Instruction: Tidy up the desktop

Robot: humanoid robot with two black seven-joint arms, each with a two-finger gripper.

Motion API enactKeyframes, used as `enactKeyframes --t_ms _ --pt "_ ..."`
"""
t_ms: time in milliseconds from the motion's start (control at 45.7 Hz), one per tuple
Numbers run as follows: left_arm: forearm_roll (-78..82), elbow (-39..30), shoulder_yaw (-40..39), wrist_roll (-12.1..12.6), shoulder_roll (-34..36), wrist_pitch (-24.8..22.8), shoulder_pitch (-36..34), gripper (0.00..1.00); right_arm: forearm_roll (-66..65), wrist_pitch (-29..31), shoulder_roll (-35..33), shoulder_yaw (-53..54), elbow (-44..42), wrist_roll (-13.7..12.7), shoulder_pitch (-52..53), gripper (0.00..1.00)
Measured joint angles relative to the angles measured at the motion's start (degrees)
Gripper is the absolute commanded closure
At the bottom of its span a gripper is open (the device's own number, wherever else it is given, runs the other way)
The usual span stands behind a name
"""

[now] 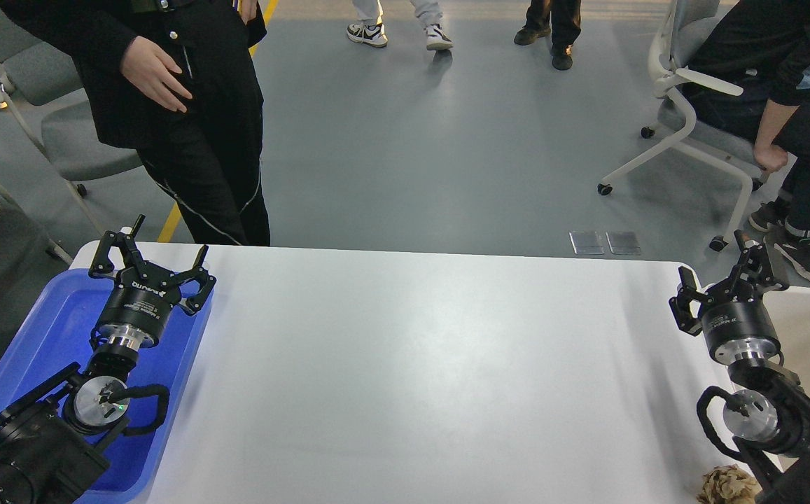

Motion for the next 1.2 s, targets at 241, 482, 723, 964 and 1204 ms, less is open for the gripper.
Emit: enactKeyframes --t_ms 241,482,723,964,1204 --pt "0.0 0.0 0.0 0.0 0.0 0.0 -0.1 0.0 1.9 -0.1 -4.9 -2.1 6.1 -6.1 -1.7 0.0" --pt "0.0 0.0 0.1 0.0 0.0 -0.2 -0.1 0.0 2.2 0.0 -12.8 -7.4 9.4 -8.8 -2.0 0.0" --pt "0.1 0.0 0.1 0.0 0.0 -0.3 -0.1 0.0 1.9 1.5 -25.4 -15.1 16.8 -14.3 -0.4 0.0" --pt "0.1 0.0 0.1 0.0 0.0 -0.3 -0.1 0.0 -9.0 3.9 -38.9 -20.1 26.8 -19.2 0.9 0.0" --pt "0.1 0.0 0.1 0.0 0.0 -0.3 -0.1 0.0 -24.2 4.2 -50.0 -23.7 36.0 -20.7 -1.5 0.0"
